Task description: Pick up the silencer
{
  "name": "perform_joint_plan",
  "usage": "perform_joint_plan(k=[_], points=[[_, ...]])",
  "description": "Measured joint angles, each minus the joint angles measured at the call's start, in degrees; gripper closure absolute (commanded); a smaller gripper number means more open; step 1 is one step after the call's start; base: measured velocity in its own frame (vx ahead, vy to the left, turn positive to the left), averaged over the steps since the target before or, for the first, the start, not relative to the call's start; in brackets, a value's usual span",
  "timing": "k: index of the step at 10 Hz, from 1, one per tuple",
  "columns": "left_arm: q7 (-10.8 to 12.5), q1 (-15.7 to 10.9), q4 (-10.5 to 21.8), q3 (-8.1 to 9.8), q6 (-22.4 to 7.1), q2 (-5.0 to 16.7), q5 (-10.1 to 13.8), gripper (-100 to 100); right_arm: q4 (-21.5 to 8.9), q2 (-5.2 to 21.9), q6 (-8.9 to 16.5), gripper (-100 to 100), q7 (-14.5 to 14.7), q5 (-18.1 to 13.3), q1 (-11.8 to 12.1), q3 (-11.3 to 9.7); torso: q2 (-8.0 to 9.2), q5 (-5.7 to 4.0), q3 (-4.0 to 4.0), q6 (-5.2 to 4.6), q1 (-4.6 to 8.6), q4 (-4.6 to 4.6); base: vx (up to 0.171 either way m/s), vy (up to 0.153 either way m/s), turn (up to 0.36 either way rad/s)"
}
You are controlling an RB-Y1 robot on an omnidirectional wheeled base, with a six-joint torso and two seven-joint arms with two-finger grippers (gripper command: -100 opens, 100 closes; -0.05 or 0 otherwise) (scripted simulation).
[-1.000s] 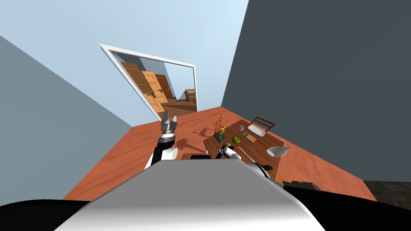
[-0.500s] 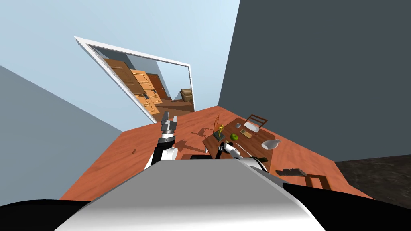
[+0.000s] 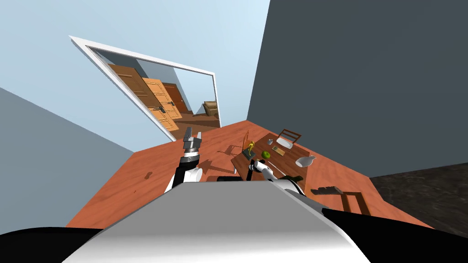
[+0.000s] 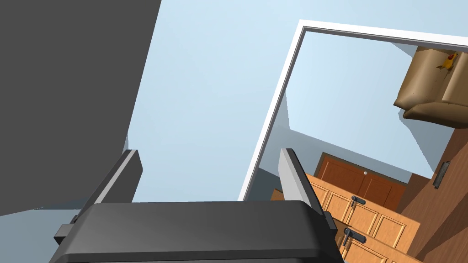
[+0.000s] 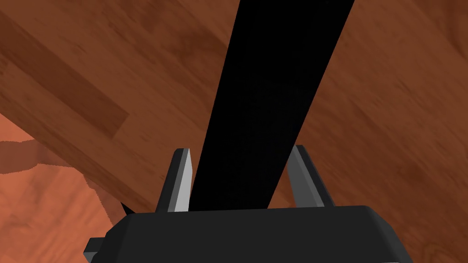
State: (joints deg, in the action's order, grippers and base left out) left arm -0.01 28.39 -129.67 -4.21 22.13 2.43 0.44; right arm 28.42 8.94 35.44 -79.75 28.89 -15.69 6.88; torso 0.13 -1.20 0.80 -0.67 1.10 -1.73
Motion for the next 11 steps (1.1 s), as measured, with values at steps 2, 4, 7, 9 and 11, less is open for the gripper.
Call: perform_joint_plan(k=[2,4,7,9,11], points=[[0.0,0.0,0.0,0.0,0.0,0.0,0.0,0,0.2,0.5,1.7,100,1.1,-0.6,-2.0,0.3,0.03,0.07,-0.02,-0.06,-0.18,0.01,-0.017,0.075,-0.229],[0.0,0.0,0.0,0.0,0.0,0.0,0.0,0,2.4,0.7,3.9,100,0.8,-1.7,-1.6,0.1,0.05,0.02,-0.04,0.01,-0.1,0.03,-0.016,0.032,-0.086],[0.0,0.0,0.0,0.0,0.0,0.0,0.0,0,4.6,0.9,6.2,100,1.0,-2.6,-2.1,0.2,0.05,0.03,-0.04,-0.02,-0.03,0.04,-0.009,0.028,-0.08],[0.0,0.0,0.0,0.0,0.0,0.0,0.0,0,5.8,1.6,8.8,100,1.8,-3.4,-3.8,0.4,0.13,0.12,-0.09,-0.11,-0.19,0.06,-0.031,0.07,-0.225],[0.0,0.0,0.0,0.0,0.0,0.0,0.0,0,6.8,1.7,10.0,0,1.9,-4.0,-4.0,0.4,0.09,0.06,-0.08,-0.05,-0.11,0.06,-0.005,0.014,0.002]])
